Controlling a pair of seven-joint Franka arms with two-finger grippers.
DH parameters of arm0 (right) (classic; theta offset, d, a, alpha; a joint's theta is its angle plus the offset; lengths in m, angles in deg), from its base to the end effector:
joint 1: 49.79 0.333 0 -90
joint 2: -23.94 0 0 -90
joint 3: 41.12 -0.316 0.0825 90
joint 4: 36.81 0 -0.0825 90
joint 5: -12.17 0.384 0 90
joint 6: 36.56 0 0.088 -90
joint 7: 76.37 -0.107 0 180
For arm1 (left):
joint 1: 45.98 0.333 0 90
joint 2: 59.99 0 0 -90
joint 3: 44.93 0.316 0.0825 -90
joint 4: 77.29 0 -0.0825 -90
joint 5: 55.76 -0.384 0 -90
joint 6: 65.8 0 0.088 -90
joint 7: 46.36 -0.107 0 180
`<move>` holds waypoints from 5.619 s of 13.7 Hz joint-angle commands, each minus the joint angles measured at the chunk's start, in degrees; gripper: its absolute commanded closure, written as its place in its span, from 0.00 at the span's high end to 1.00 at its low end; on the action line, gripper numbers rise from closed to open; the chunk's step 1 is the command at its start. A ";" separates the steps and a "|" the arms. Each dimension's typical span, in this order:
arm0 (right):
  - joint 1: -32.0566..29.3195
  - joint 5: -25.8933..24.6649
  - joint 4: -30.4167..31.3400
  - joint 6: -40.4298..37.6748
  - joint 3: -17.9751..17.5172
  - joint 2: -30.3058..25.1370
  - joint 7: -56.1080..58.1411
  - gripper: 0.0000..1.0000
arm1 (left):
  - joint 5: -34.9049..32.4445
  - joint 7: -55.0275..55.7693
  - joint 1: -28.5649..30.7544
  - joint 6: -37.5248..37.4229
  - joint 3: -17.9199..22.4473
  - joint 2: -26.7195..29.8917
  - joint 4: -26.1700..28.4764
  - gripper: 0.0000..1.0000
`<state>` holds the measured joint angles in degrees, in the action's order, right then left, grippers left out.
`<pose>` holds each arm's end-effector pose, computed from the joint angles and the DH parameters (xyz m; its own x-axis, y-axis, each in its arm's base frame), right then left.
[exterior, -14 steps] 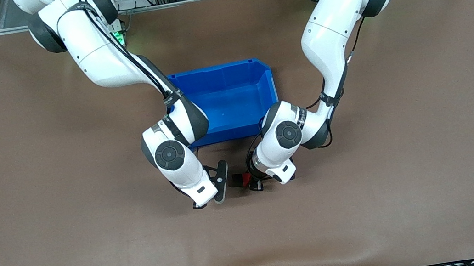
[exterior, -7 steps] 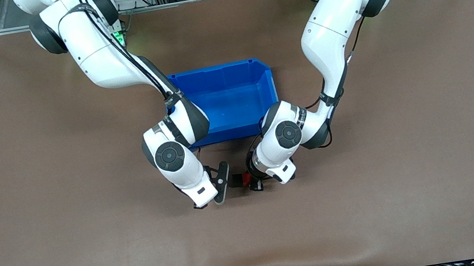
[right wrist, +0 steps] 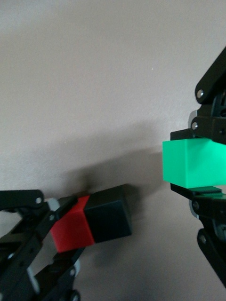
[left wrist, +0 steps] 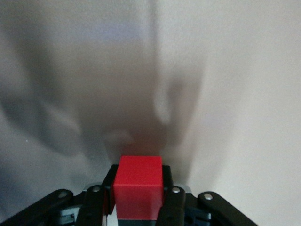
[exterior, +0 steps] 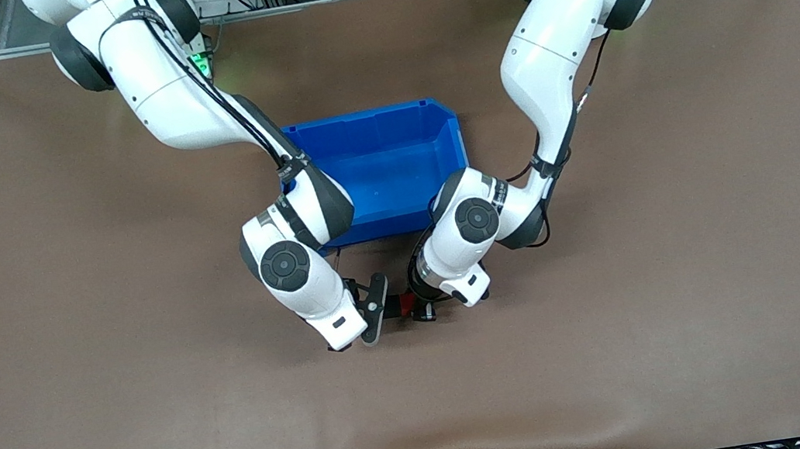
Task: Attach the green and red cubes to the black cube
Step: 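Lower the red cube onto the black cube with the left gripper, then push the green cube against the black cube with the right gripper, then open both grippers and lift them away from the joined cubes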
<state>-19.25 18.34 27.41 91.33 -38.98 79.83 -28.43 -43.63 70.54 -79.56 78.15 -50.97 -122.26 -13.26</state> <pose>0.6828 0.3838 0.2269 0.2702 0.9531 0.1364 0.9582 -0.2800 0.0582 0.6304 -0.4812 0.1731 0.0222 0.9343 -0.3557 0.9917 0.0246 0.1265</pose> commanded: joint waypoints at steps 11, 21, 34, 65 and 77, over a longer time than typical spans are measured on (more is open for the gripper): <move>2.77 4.46 -1.02 -5.03 0.23 1.84 -2.41 0.00 | 1.05 1.49 -2.10 0.80 0.51 -3.91 -2.77 0.00; 2.95 3.49 -1.64 -1.07 0.49 3.07 -2.14 0.00 | 1.05 1.66 -2.10 2.12 0.51 -3.91 -2.77 0.00; 4.18 3.58 -2.08 1.22 0.32 3.78 -2.58 0.00 | 1.05 1.66 -2.01 2.39 0.51 -3.91 -2.60 0.00; 5.85 3.67 -3.48 3.59 0.41 3.78 -4.16 1.00 | 0.96 1.93 -2.62 2.39 0.59 -3.65 -2.51 1.00; 4.71 3.49 -2.96 -3.52 0.67 -0.88 -3.55 1.00 | 0.43 2.02 -2.19 -5.24 0.68 3.64 -1.72 1.00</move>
<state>-14.81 20.99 25.33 89.45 -37.63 80.56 -30.70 -43.48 71.78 -80.23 76.98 -50.42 -121.28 -15.05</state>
